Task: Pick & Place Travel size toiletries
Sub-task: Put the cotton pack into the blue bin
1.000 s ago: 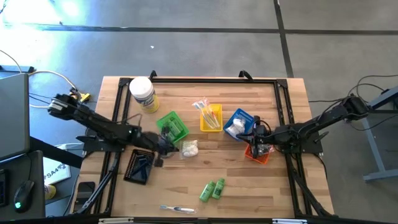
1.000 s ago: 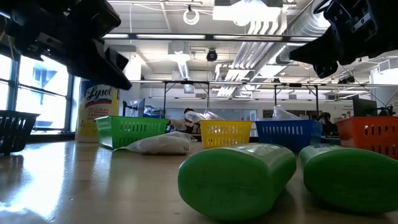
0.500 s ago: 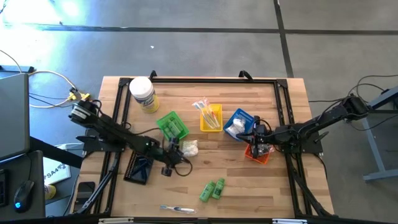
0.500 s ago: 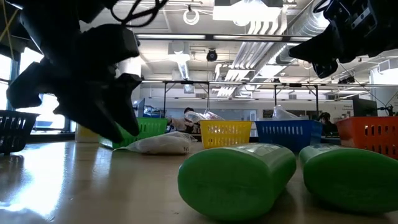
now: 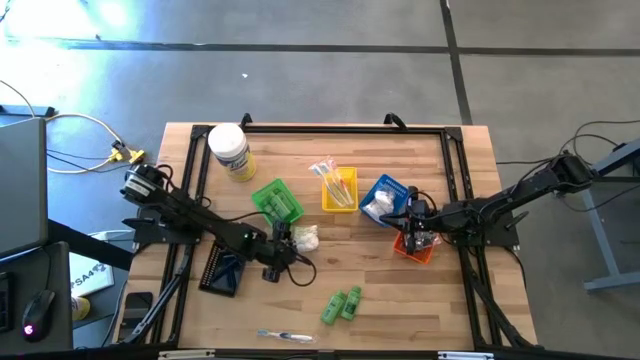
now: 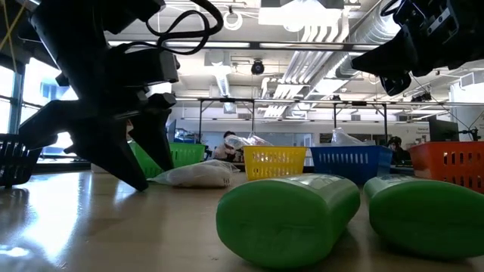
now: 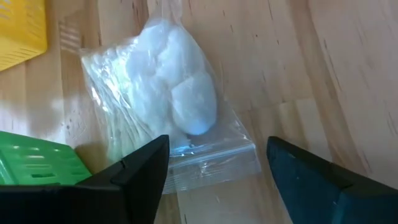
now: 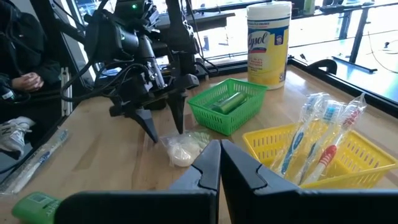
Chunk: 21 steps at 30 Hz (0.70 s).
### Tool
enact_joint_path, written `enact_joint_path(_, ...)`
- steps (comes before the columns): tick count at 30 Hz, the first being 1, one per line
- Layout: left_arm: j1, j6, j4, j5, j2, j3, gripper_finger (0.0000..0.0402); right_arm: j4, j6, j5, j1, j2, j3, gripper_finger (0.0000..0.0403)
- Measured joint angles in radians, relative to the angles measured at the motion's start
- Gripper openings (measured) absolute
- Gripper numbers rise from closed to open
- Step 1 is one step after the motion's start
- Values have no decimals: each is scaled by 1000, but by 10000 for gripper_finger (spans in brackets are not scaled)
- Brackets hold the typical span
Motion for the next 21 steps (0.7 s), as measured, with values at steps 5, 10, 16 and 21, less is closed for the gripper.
enact_joint_path(5,0,-2,9,-6,1,0,262,0,0,0,0,0,0,4)
enact_joint_path(10,1,-3,41,-11,13,0,251,0,0,0,0,0,0,4)
enact_joint_path(16,9,-9,75,37,35,0,168,9,0,-1,0,0,0,4)
enact_joint_path(21,14,-47,77,61,37,0,73,17,0,-24,0,0,0,4)
